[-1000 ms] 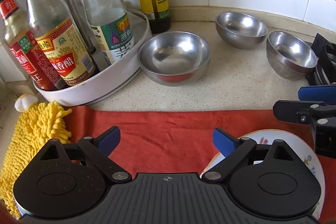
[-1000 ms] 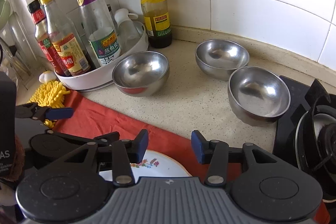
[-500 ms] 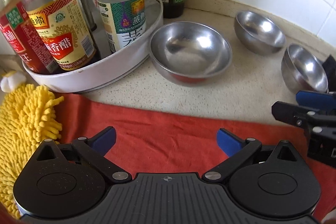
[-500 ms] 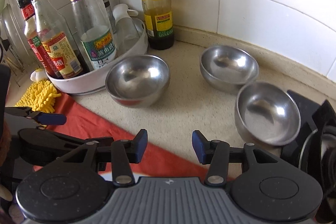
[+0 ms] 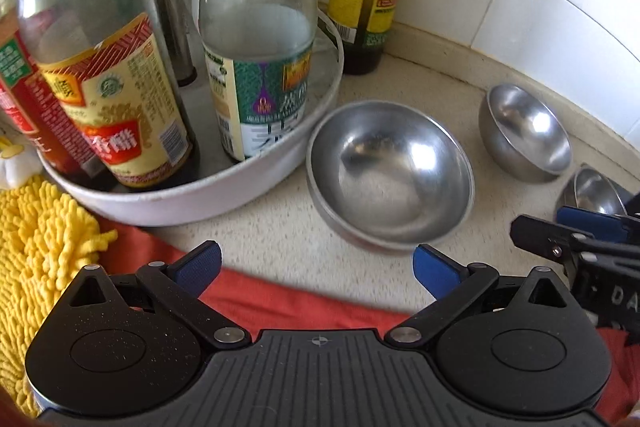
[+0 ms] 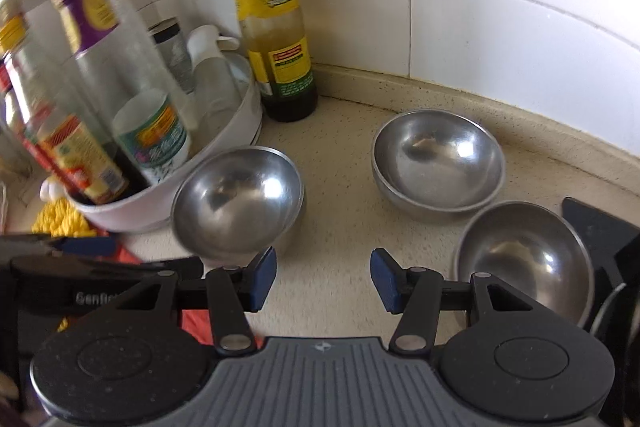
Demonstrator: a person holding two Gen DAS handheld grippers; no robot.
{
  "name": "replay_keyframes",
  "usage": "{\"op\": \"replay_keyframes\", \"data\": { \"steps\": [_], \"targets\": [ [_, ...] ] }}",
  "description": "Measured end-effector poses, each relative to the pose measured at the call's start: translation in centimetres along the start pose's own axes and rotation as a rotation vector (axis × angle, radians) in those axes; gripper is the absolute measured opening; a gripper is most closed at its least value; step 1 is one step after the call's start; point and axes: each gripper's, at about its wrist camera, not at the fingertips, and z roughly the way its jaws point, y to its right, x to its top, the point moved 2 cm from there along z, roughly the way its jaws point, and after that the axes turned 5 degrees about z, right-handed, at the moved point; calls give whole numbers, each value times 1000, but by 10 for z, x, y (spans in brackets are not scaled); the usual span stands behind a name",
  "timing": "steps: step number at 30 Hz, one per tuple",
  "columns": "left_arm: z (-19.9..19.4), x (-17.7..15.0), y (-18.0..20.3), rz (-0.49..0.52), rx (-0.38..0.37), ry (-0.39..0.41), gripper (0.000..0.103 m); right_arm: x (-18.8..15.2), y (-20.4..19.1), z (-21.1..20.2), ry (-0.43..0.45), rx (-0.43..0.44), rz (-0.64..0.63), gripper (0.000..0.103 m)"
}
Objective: Organize plates and bowls
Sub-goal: 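Move the right gripper to a stainless steel bowl by the bottle tray, then grip the steel bowl's rim with the right gripper and lift it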
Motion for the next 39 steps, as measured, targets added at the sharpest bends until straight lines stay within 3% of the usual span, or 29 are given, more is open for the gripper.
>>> {"op": "replay_keyframes", "data": {
  "steps": [7, 9, 11, 15, 16, 20, 31, 36, 39],
  "targets": [
    [15, 9, -13, -114, -6, 11, 99, 21, 3, 39, -68, 33, 65, 50],
    [26, 12, -13, -118, -9, -14, 91, 22, 0, 50, -93, 42, 59, 49],
    [35, 13, -11, -115, -32, -30, 79, 22, 0, 59, -120, 59, 62, 41],
    [44, 13, -8, -96, -41, -40, 71, 19, 1, 75, -172, 105, 85, 28],
    [46, 13, -6, -89, -44, -42, 66, 18, 2, 76, -185, 127, 100, 20],
    [49, 13, 0, -61, -89, -51, 55, 11, 4, 71, -192, 166, 111, 18],
    [38, -3, 47, 90, -180, -87, 56, -24, 27, 21, -243, 121, 120, 18],
    [31, -7, 66, 156, -173, -80, 63, -33, 37, 8, -246, 113, 151, 21],
    [35, -4, 72, 191, -130, -77, 71, -34, 44, 5, -238, 71, 179, 23]
  ]
}}
